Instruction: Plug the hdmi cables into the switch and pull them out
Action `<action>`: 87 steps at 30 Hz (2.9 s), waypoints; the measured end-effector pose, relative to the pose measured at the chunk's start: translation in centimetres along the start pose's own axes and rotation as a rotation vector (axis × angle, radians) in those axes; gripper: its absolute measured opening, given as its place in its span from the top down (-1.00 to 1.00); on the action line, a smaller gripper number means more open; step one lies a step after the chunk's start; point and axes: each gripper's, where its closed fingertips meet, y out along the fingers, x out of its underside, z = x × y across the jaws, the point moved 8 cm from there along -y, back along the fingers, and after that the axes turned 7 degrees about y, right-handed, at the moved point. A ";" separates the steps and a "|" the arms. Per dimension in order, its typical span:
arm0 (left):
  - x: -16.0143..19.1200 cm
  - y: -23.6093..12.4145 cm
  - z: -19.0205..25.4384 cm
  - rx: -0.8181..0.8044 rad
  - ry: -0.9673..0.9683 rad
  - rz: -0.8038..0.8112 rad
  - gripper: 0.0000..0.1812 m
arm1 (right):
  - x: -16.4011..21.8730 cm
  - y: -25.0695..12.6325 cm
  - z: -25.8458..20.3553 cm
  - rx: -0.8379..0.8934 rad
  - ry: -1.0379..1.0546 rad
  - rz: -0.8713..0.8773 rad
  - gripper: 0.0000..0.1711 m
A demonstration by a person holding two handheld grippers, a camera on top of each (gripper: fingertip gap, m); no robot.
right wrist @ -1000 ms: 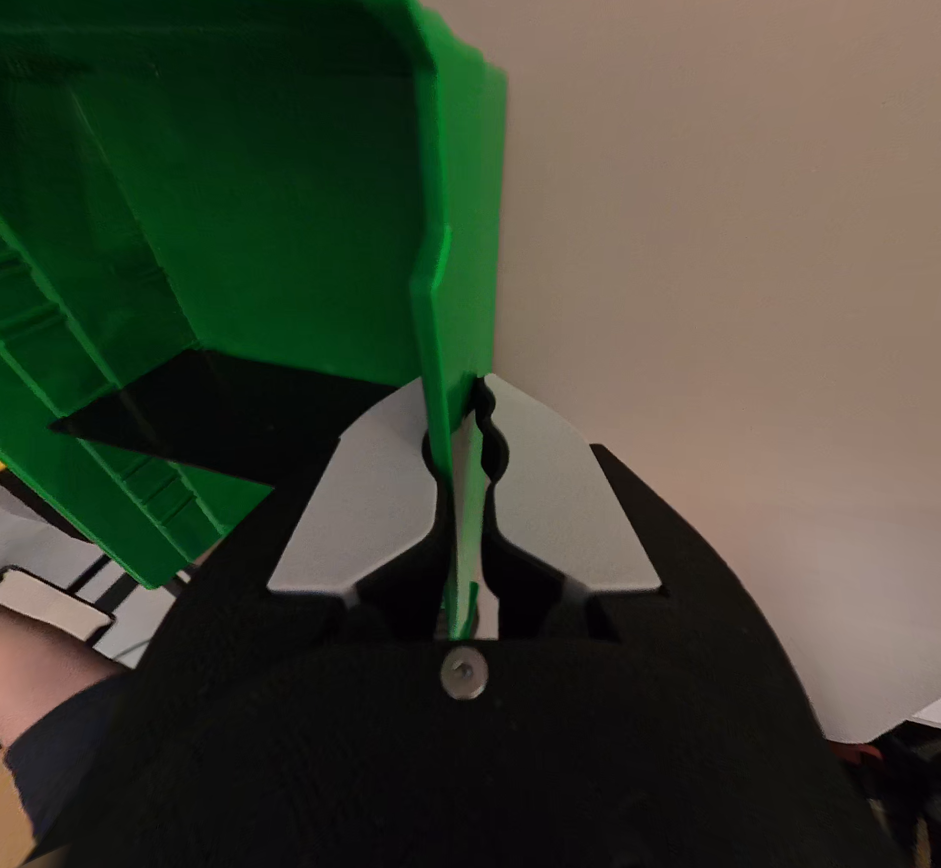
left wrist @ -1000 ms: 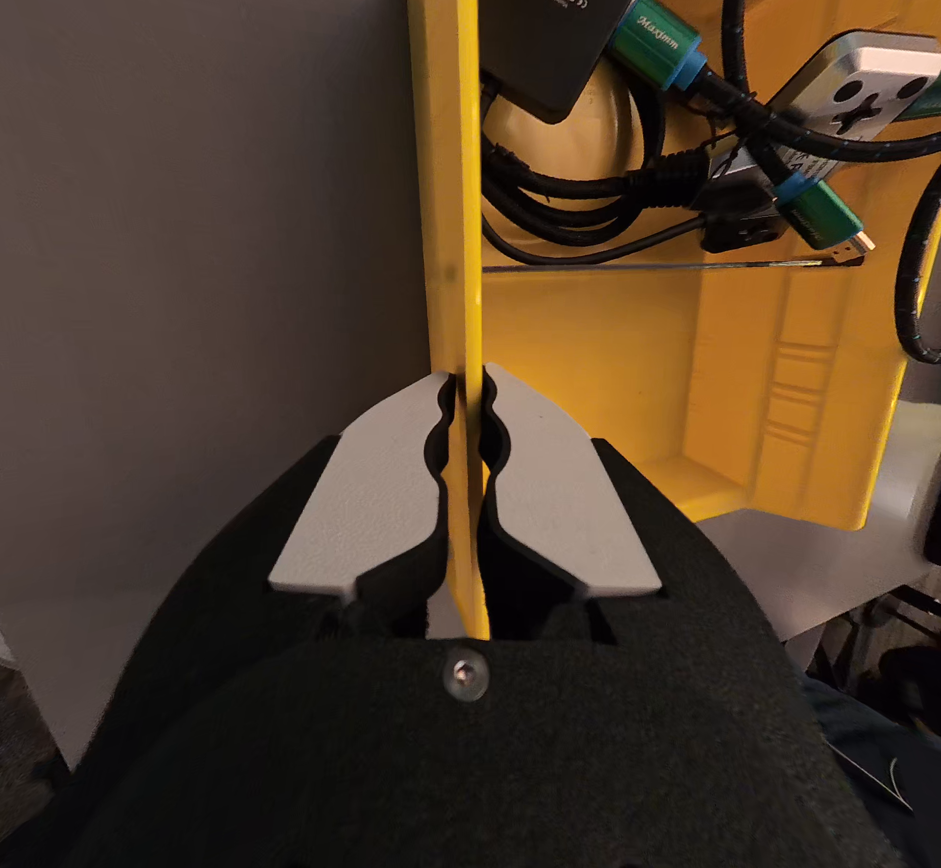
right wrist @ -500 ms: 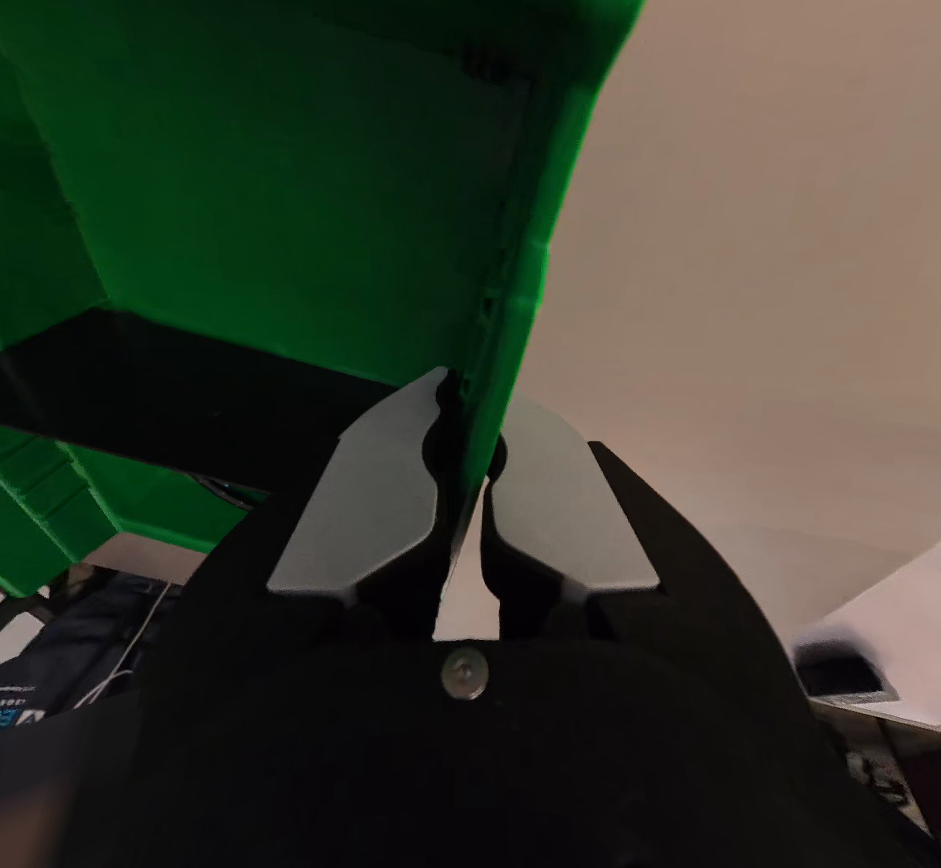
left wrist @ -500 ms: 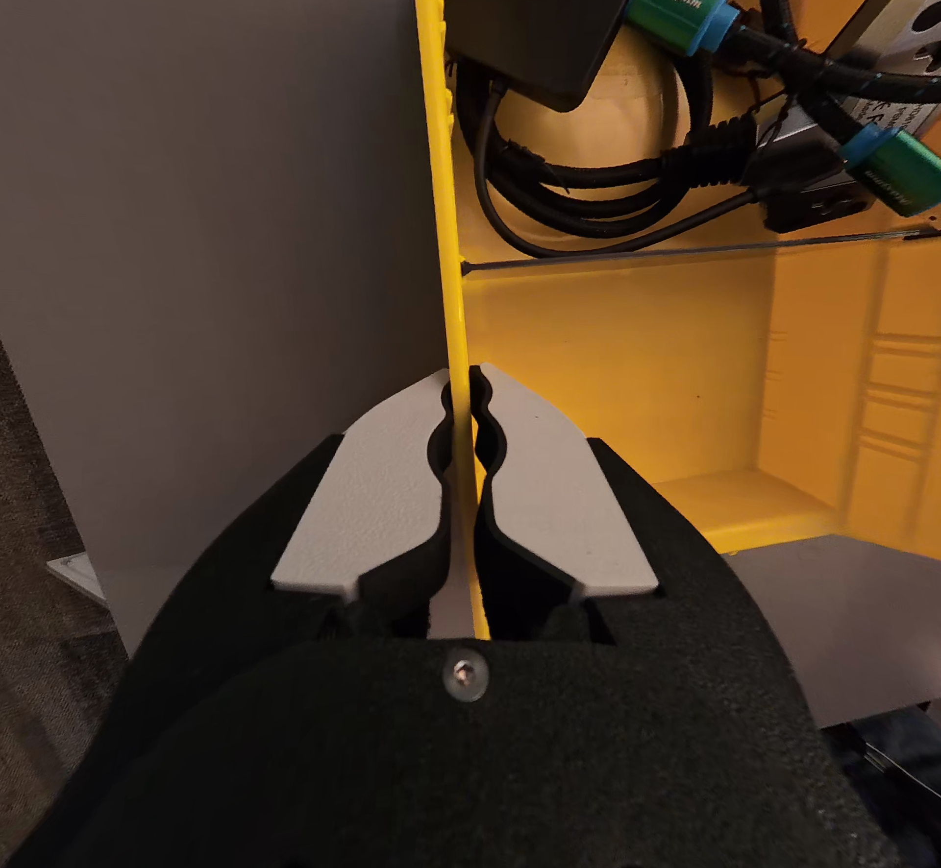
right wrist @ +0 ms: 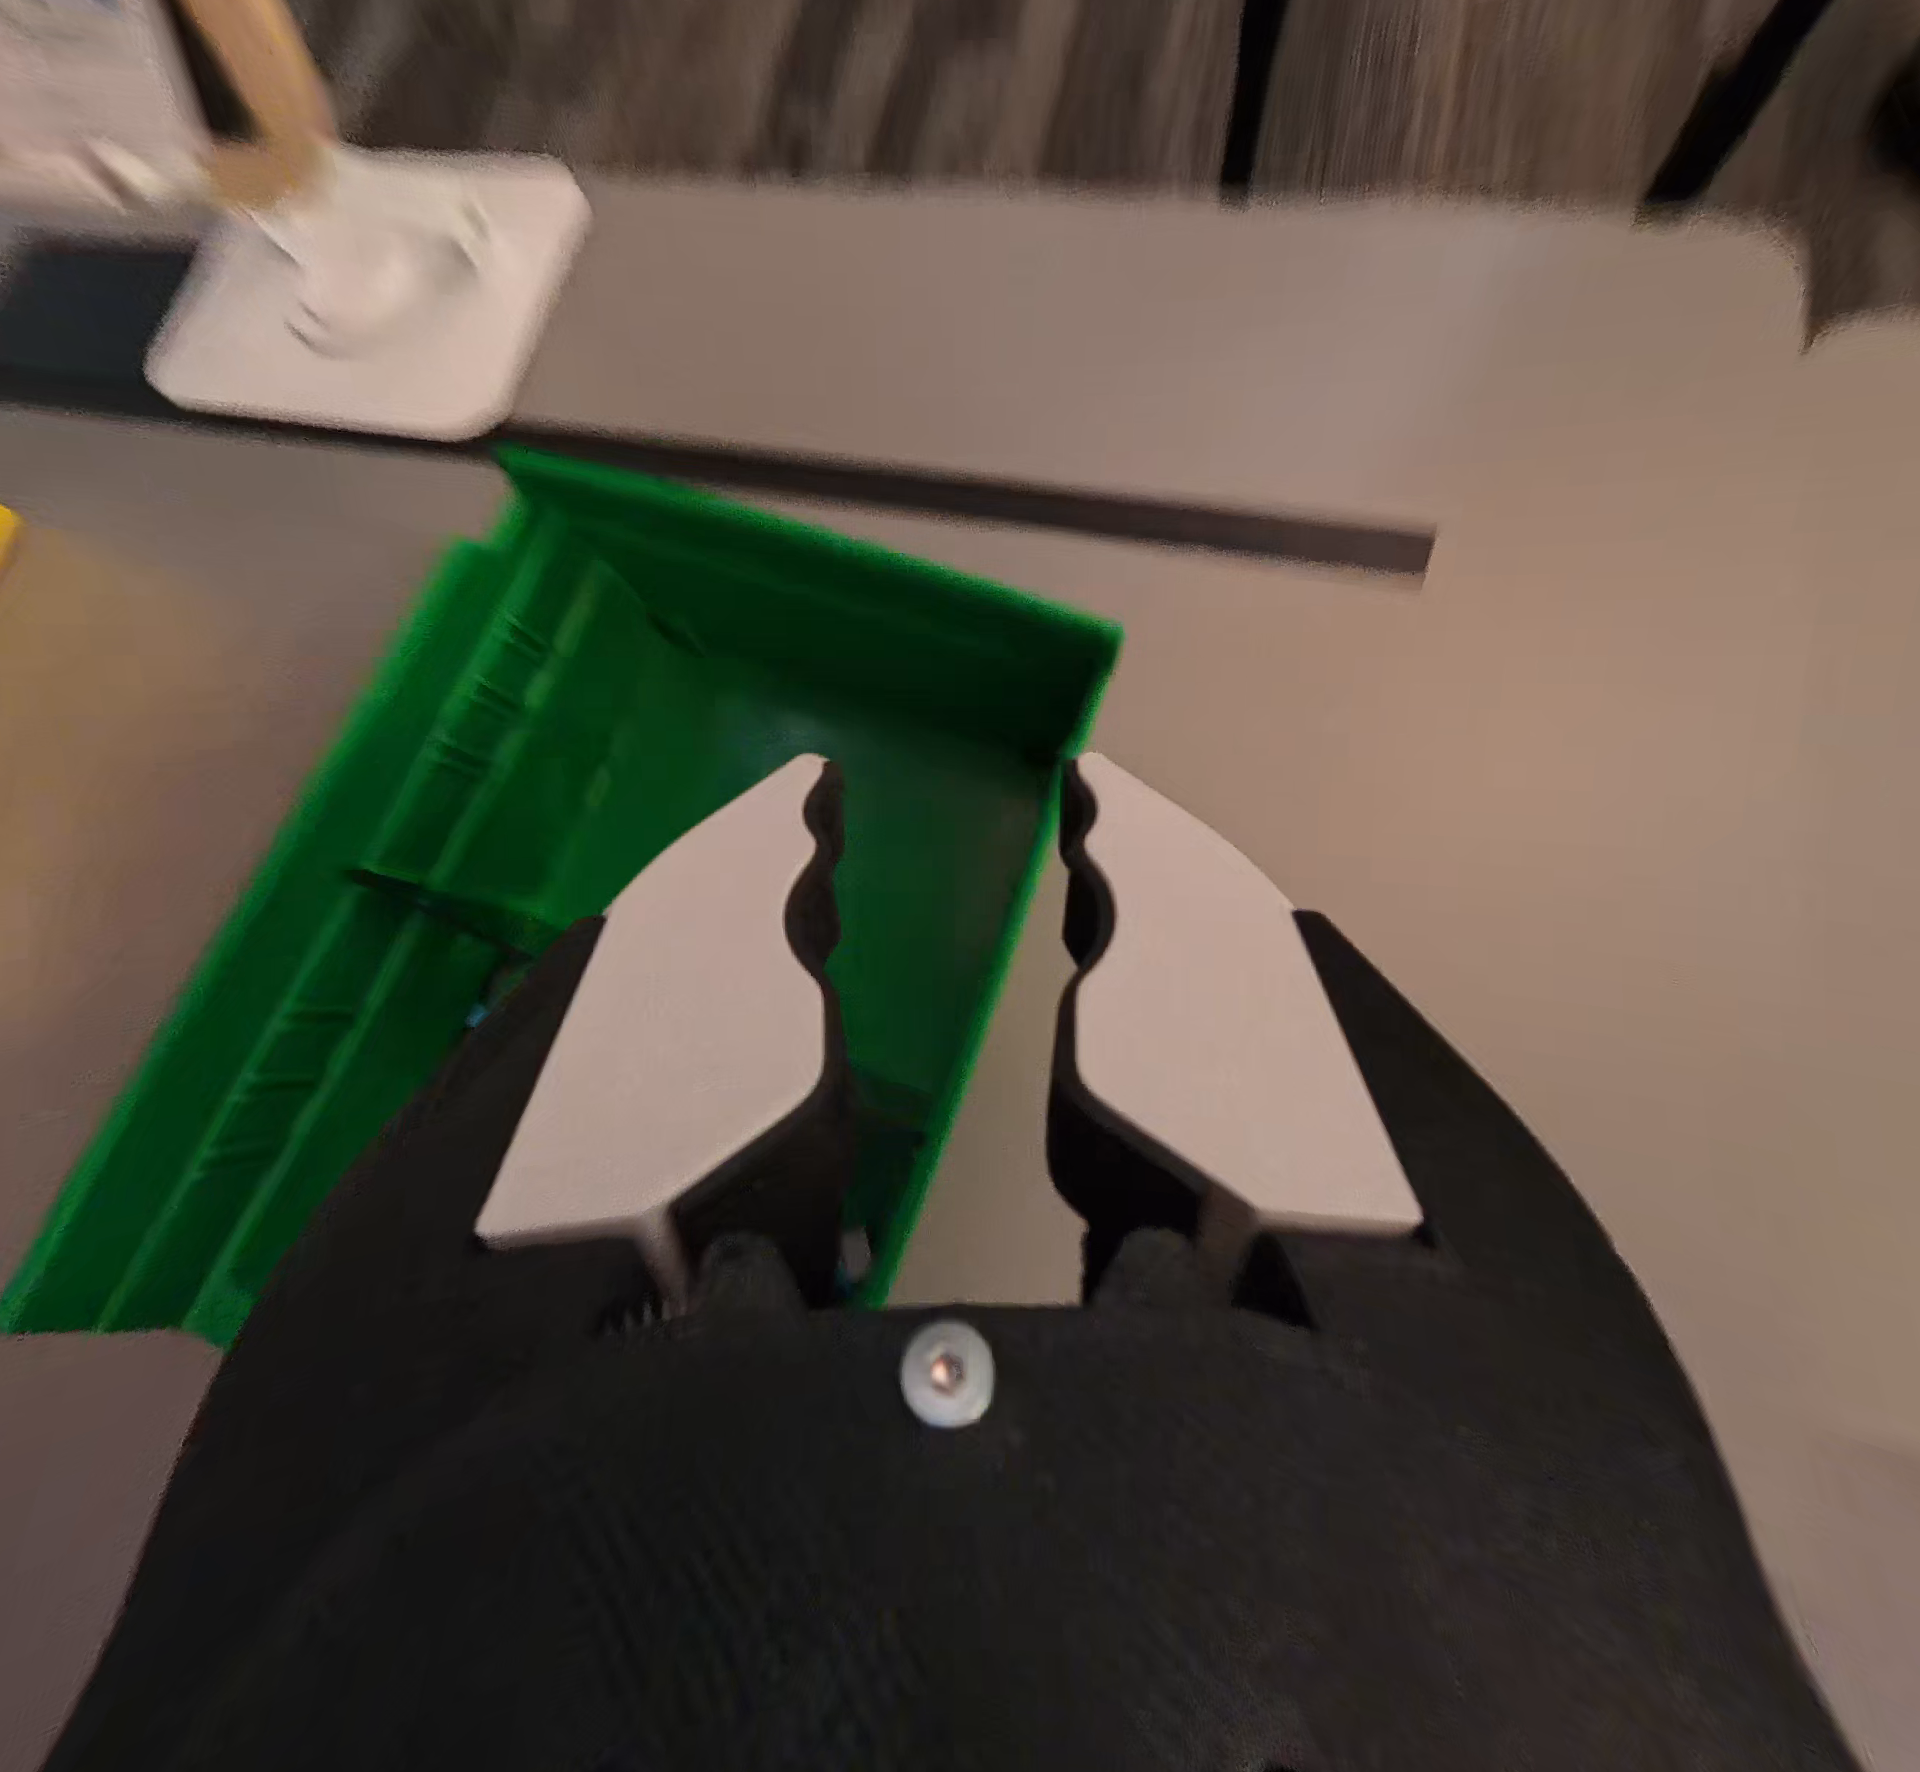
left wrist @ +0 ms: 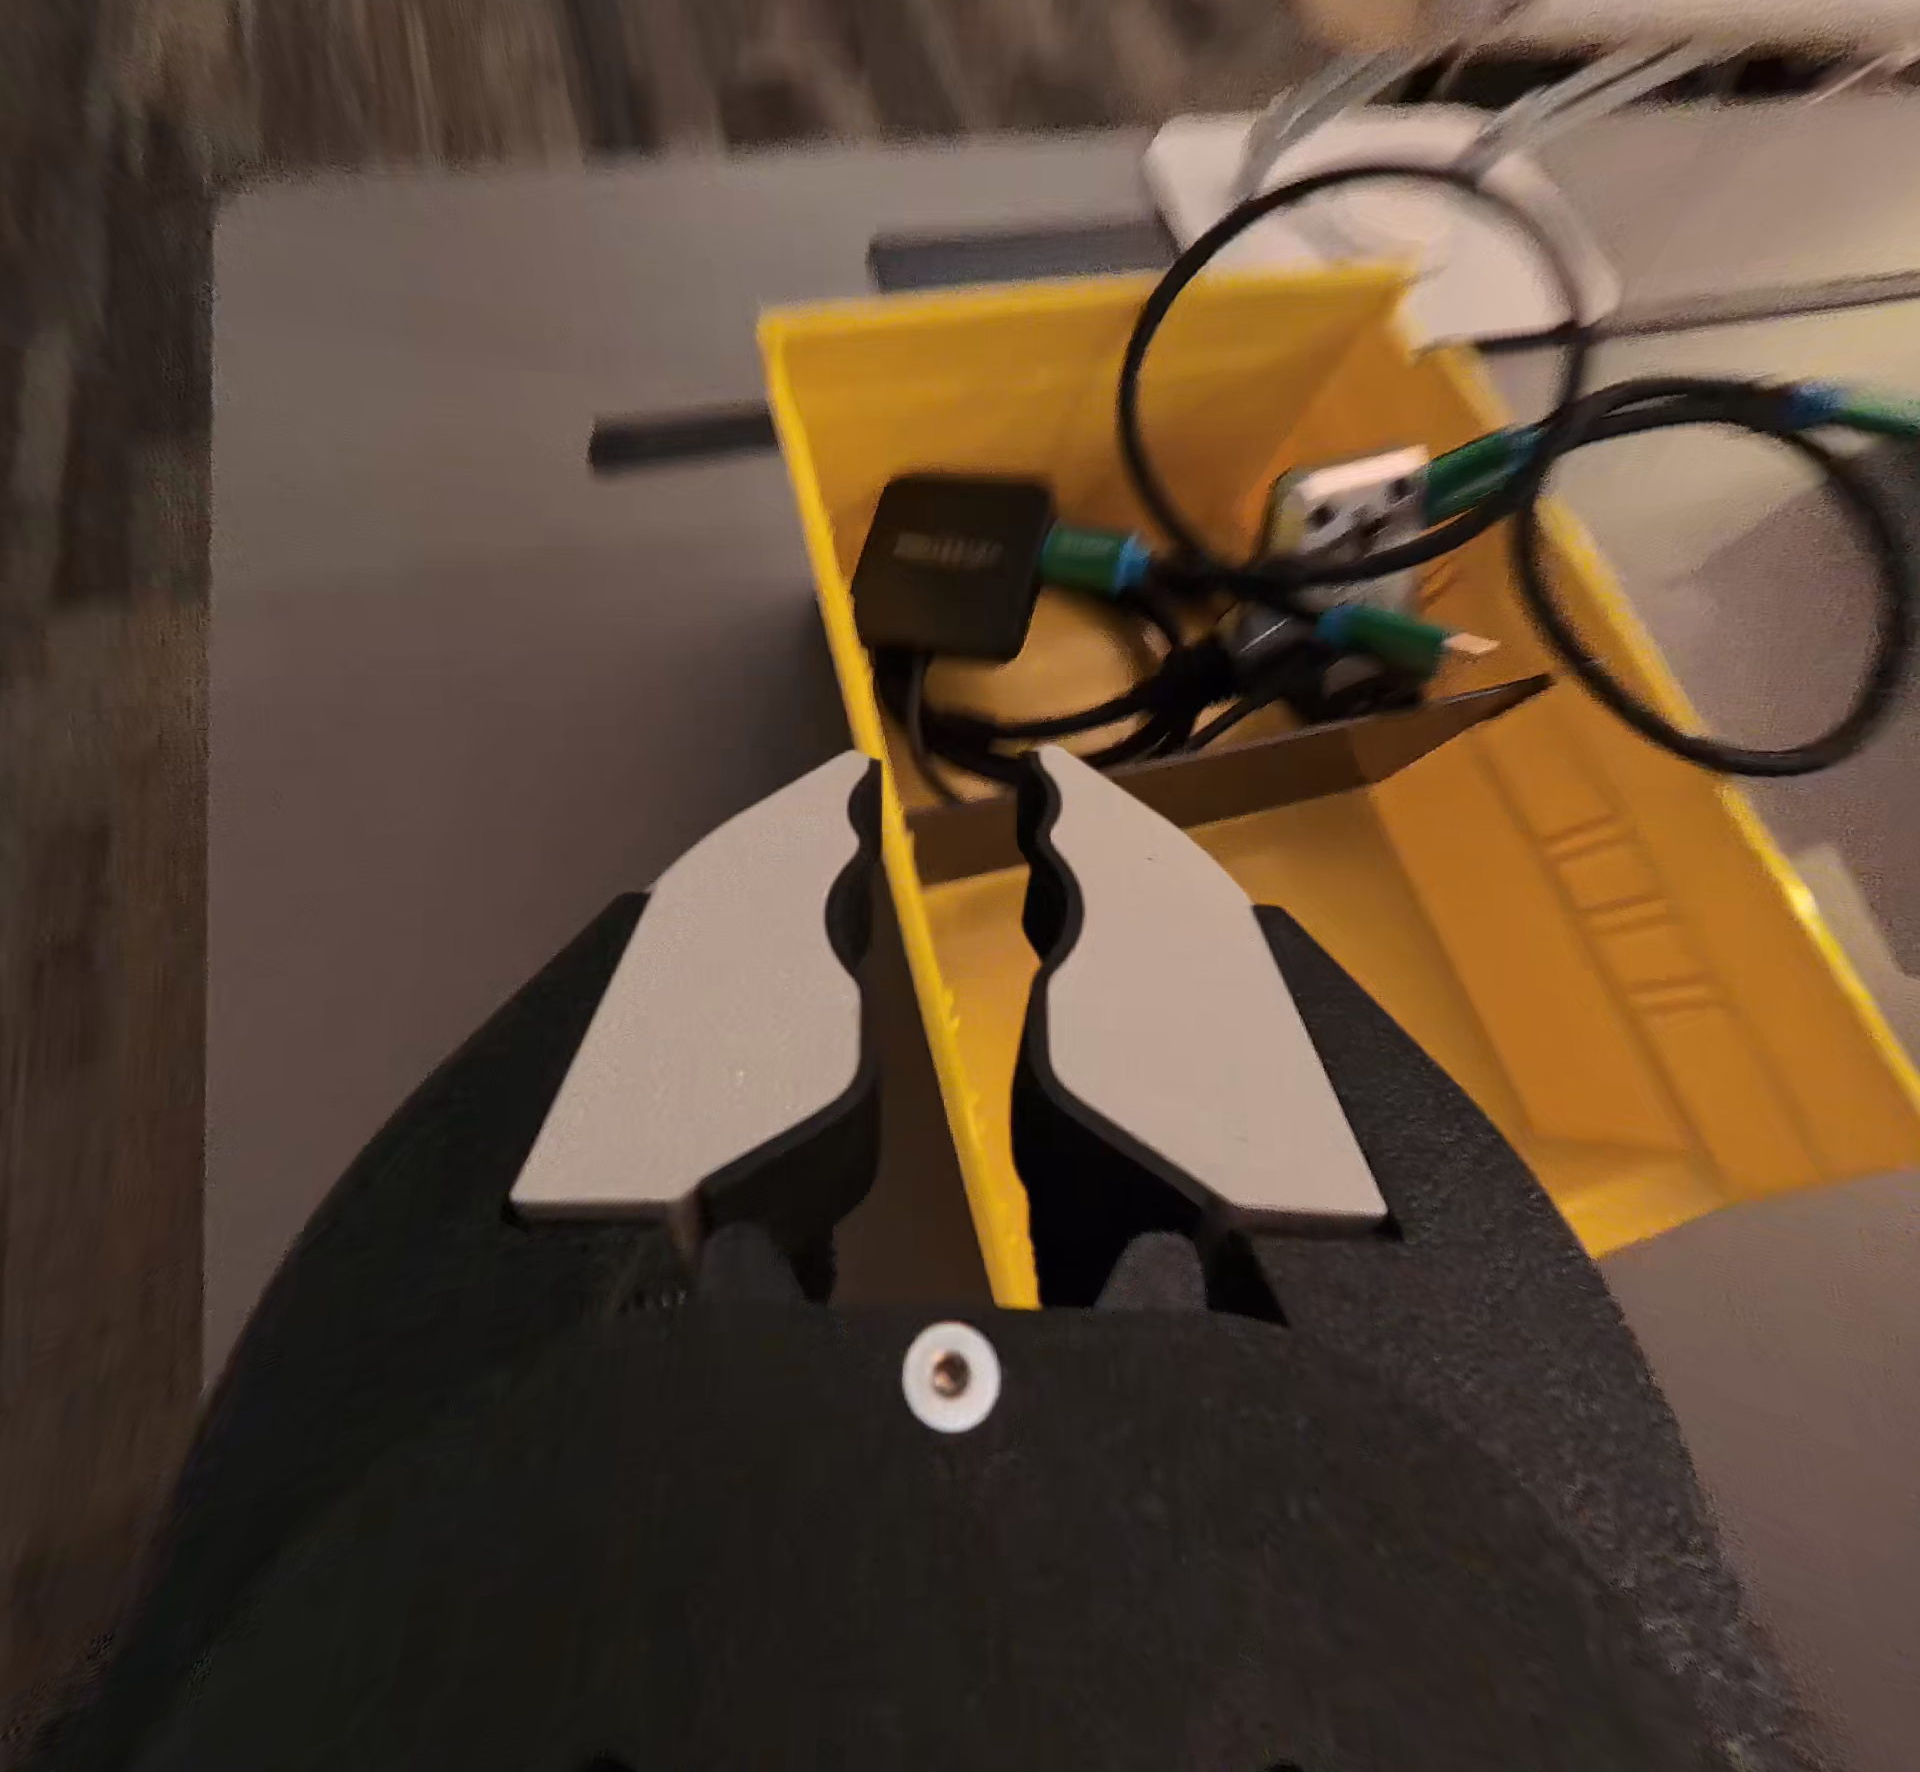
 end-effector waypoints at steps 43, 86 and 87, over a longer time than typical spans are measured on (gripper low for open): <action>-9.3 6.4 6.0 -0.089 0.985 -0.019 0.82 | -2.2 -2.4 -19.5 -0.629 -0.239 0.650 0.54; -11.0 -1.3 32.5 1.200 0.420 0.186 0.16 | 8.2 -2.3 -34.7 -1.400 -1.182 0.749 0.84; -10.7 -0.8 32.2 1.230 0.380 0.166 0.18 | 8.4 -2.3 -34.9 -1.398 -1.198 0.756 0.84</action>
